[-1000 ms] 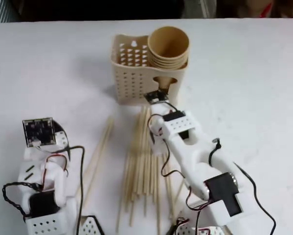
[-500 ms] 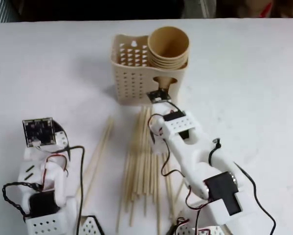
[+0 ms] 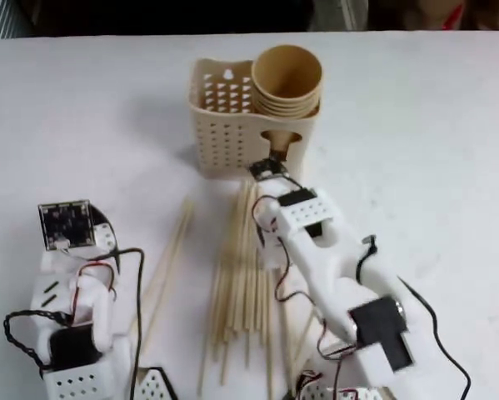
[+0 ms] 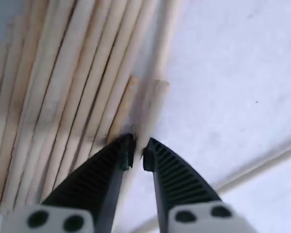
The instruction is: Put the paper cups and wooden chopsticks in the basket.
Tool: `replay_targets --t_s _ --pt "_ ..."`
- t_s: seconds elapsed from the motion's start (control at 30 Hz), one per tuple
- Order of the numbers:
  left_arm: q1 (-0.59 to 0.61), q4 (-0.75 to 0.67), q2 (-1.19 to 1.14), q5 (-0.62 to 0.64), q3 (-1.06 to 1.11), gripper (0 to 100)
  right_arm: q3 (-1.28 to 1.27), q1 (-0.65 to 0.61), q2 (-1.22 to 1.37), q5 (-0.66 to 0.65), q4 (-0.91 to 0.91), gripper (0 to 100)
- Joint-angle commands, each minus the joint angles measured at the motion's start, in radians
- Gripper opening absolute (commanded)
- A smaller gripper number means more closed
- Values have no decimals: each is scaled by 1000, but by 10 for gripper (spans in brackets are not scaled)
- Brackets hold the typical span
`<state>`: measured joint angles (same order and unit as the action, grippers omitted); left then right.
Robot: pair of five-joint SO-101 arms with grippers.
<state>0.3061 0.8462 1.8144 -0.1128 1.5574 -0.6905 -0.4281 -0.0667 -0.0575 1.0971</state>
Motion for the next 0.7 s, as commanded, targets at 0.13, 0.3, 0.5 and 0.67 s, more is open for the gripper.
replay_targets --t_s 0.13,0.3,0.5,0.67 --pt "7 -26 10 -11 -6 24 14 -8 -277 -11 130 19" --pt "7 -26 10 -11 -6 24 15 -10 -305 -11 159 19" --pt "7 -26 10 -11 -6 24 72 -13 -375 -11 225 19" --pt "5 -26 10 -11 -6 24 242 -33 -572 -9 331 19"
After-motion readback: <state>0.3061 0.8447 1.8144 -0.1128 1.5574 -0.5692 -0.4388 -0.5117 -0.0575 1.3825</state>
